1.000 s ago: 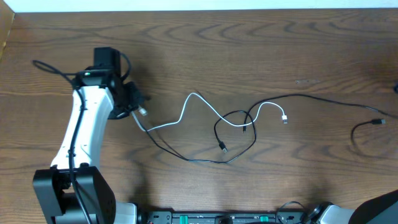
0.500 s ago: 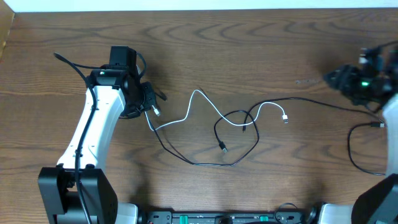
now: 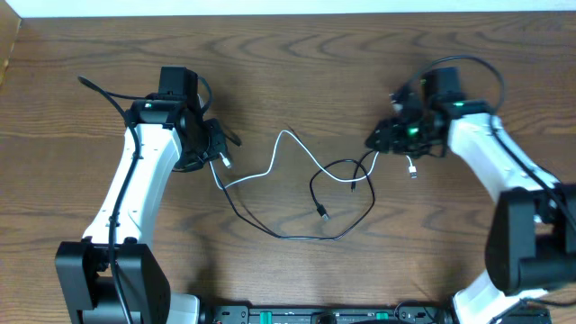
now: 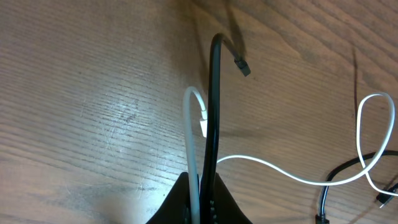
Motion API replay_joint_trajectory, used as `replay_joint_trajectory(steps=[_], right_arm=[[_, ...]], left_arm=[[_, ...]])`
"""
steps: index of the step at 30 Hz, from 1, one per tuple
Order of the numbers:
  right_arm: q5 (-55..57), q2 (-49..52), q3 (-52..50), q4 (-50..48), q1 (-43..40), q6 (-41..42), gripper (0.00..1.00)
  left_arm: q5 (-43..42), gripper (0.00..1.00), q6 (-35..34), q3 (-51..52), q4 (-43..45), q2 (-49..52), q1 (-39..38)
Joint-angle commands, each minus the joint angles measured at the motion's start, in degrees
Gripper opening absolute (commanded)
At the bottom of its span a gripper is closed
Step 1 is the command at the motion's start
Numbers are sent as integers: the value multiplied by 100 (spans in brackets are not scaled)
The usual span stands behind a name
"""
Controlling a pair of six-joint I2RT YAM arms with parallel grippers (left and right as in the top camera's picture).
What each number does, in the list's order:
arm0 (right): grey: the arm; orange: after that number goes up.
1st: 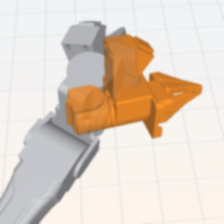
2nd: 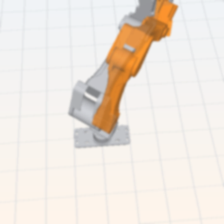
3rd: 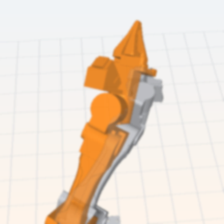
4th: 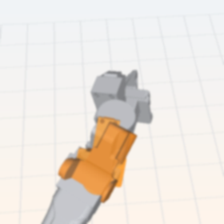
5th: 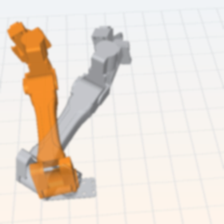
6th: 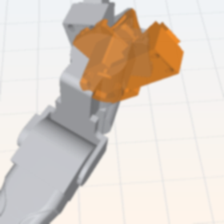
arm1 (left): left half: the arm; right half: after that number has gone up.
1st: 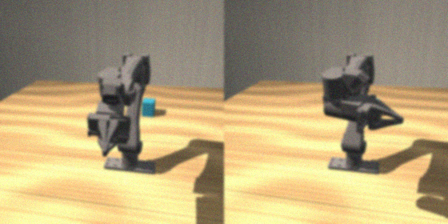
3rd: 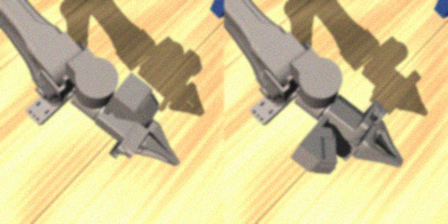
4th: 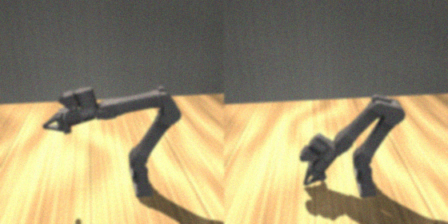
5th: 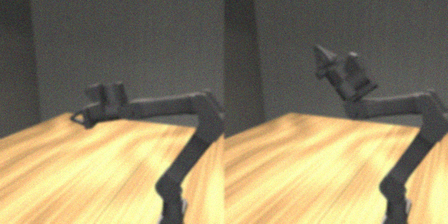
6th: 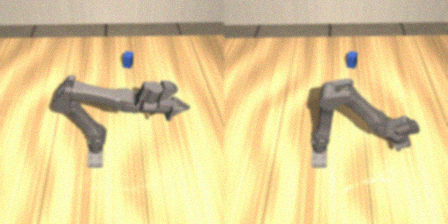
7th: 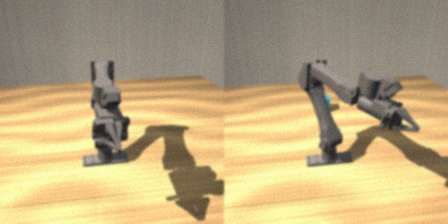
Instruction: Untangle cables
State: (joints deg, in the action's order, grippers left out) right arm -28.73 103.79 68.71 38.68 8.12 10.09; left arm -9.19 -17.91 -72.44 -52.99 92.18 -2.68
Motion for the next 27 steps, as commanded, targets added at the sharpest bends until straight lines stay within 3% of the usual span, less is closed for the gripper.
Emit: replay_joint_trajectory(steps=[1,9,18,24,27], right_arm=[[133,372,-37,-168,352,26,51],[616,984,-39,-402,680,597,48],[1226,1104,-55,-540,907,2002,13],[1292,1104,-55,-699,999,2277,1],[1115,1097,-50,-1021,975,2317,1]], left_arm=[[-68,7,98,13,-57,31,-4],[-68,8,98,13,-68,31,-4],[-68,8,96,13,-85,31,-4],[-68,7,96,13,-92,31,-4],[-68,8,96,13,-94,31,-4]])
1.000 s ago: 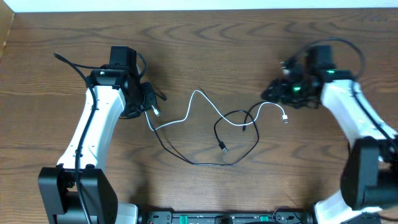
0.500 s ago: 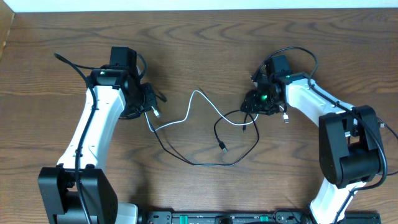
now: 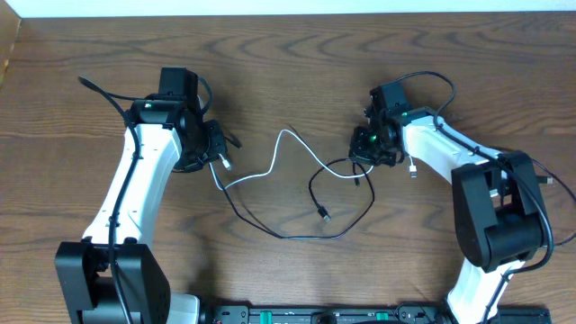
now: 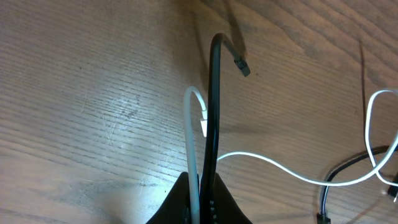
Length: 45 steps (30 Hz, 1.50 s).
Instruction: Untangle cables
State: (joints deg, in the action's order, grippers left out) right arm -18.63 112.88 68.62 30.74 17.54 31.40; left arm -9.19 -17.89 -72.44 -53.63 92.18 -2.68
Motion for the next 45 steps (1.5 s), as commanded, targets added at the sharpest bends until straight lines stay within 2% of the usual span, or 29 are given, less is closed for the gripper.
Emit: replay_joint_trajectory(steps=[1,3,7,10,15,21,25,28,34,37,40,45], right_arm=[[-107,188,-35,-431,4,208,1],[-590,179,-35,-846,-46,284,1],[-2234,177,-35,-2603,-286,678,1],[-2669,164,-35,-3254,-520,935,1],[-2841,-109,-35,-3475,-1036,914,1],[-2817,-997,-35,-3432,-1851,621,1],[-2155,-1703,-35,-2815,-2549,623,1],[-1054,-2124,-35,-1777,-3058,595,1],[280,-2352,-37,-378,-3805,-455,1],[1738,-2323,-39,529,-4135,-597,1],[2629,-2323,-44,872,-4367,-599,1],[2841,-2323,-44,909,-4778,-592,2]], left_arm=[[-68,8,94,13,-35,31,-4],[-68,8,94,13,-55,31,-4],[-68,7,94,13,-107,31,-4],[-68,8,94,13,-131,31,-4],[-68,7,94,13,-136,31,-4],[-68,8,94,13,-138,31,-4],[-68,8,94,13,-160,31,-4],[-68,8,94,13,-184,31,-4],[-68,8,94,13,-179,31,-4],[-68,8,94,13,-184,31,-4],[-68,8,94,13,-208,31,-4],[-68,8,94,13,-256,31,-4]])
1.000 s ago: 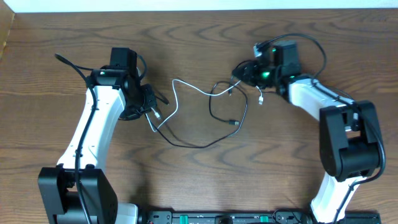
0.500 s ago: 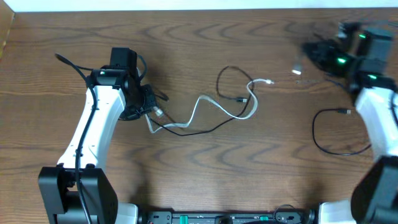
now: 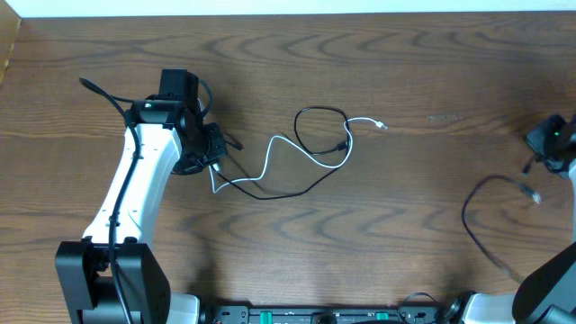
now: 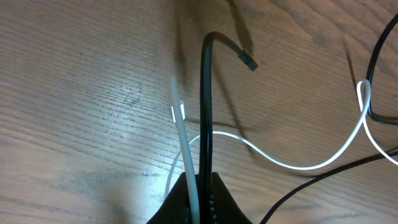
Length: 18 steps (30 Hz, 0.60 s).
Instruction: Untangle cables
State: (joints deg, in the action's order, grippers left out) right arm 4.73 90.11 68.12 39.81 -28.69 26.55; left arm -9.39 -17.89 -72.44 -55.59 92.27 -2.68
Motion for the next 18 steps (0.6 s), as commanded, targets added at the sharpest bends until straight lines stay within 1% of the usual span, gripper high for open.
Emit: replay_joint_trajectory(steps=[1,2,3,4,5,6,8,9,10,11,14,17,18], right_arm=[[446,-46,7,-37,-229,-109,7],[363,-46,7,-72,-262,-111,15],[269,-46,7,-90,-284,-111,27],[142,-46,7,-92,-289,-114,43],[-133,-46,7,-70,-289,-118,61],[-452,-46,7,-7,-280,-216,68],[-1156,-46,7,184,-271,-566,71],[-1823,-46,7,492,-254,-859,73],[-2188,-46,7,822,-223,-1023,75],[-2286,-46,0,1259,-162,-1104,76],[-1749,-46,-52,2031,-37,-1202,79],[-1255,-46,-162,2297,-24,-1196,81],[-1239,-46,-201,2299,-26,-1193,79]], left_arm=[[-48,7,94,13,-76,22,-4],[-48,8,92,13,-90,22,-4],[-48,8,94,13,-90,22,-4],[-48,7,94,13,-90,22,-4],[-48,7,92,13,-87,22,-4],[-48,7,94,13,-83,22,-4],[-48,8,92,13,-85,22,-4],[-48,8,94,13,-85,22,-4],[-48,8,92,13,-87,22,-4],[-48,7,94,13,-87,22,-4],[-48,8,94,13,-81,22,-4],[-48,8,94,13,-74,22,-4],[-48,8,94,13,-72,22,-4]])
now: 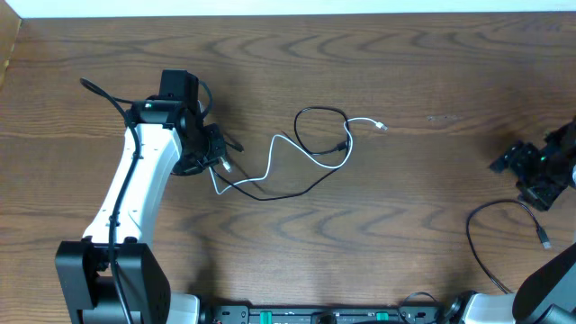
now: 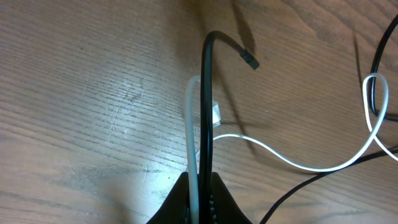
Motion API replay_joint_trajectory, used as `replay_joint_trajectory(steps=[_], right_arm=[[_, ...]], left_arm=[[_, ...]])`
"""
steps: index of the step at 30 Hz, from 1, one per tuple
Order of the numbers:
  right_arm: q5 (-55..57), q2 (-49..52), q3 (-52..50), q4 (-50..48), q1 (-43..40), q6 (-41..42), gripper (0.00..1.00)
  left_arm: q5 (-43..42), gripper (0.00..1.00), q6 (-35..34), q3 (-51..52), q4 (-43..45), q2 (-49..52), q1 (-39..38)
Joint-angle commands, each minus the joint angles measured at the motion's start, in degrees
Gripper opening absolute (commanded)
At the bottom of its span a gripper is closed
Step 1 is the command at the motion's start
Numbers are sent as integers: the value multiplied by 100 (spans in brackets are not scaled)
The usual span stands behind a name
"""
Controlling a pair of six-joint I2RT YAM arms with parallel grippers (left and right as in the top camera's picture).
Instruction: Untangle cables
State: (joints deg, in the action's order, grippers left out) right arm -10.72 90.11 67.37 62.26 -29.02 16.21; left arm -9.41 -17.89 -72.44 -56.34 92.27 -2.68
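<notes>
My left gripper (image 2: 200, 182) is shut on two cable ends, one white (image 2: 193, 124) and one black (image 2: 205, 93), both sticking up past the fingers. In the overhead view the left gripper (image 1: 216, 148) sits at the table's left. From it the white cable (image 1: 270, 157) and the black cable (image 1: 310, 112) run right, crossing and looping mid-table. The white plug (image 1: 382, 127) lies free. A second black cable (image 1: 477, 238) lies alone at the lower right. My right gripper (image 1: 526, 175) is above it at the right edge, open and holding nothing.
The wooden table (image 1: 405, 54) carries nothing else. A dark rail (image 1: 315, 315) runs along the front edge. The arms' own black leads loop behind each wrist.
The separate black cable hung from my right gripper; now it lies on the table lower right, free of it. The right gripper has shifted a little left and down. The left holds still.
At first all cables lay tangled mid-table, my left gripper shut on two ends and my right at the tangle's right side. Then the right was on the tangle. Later it was at the far right with one black cable pulled clear, now dropped there.
</notes>
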Motion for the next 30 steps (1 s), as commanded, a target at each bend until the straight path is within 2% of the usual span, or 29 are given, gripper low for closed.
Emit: replay_joint_trajectory(steps=[1,2,6,11,16,25,26,28,30], right_arm=[[289,-46,-223,55,9,-131,71],[260,-46,-319,50,9,-61,67],[177,-46,-1172,-317,57,155,64],[59,-46,-1969,-935,63,155,51],[70,-46,-2267,-1040,61,131,53],[-39,-46,-2651,-1270,63,131,49],[-39,-46,-2719,-1340,61,131,47],[-52,-46,-2741,-1410,61,133,34],[-197,-46,-2741,-1521,61,131,26]], left_arm=[[-46,7,94,13,4,22,-4],[-46,7,94,13,4,22,-4],[-46,7,94,13,4,22,-4],[-46,7,94,13,4,22,-4],[-46,8,94,13,7,22,-4],[-46,8,94,13,9,22,-4],[-46,8,94,13,7,22,-4],[-46,8,94,13,4,22,-4],[-46,8,94,13,4,22,-4]])
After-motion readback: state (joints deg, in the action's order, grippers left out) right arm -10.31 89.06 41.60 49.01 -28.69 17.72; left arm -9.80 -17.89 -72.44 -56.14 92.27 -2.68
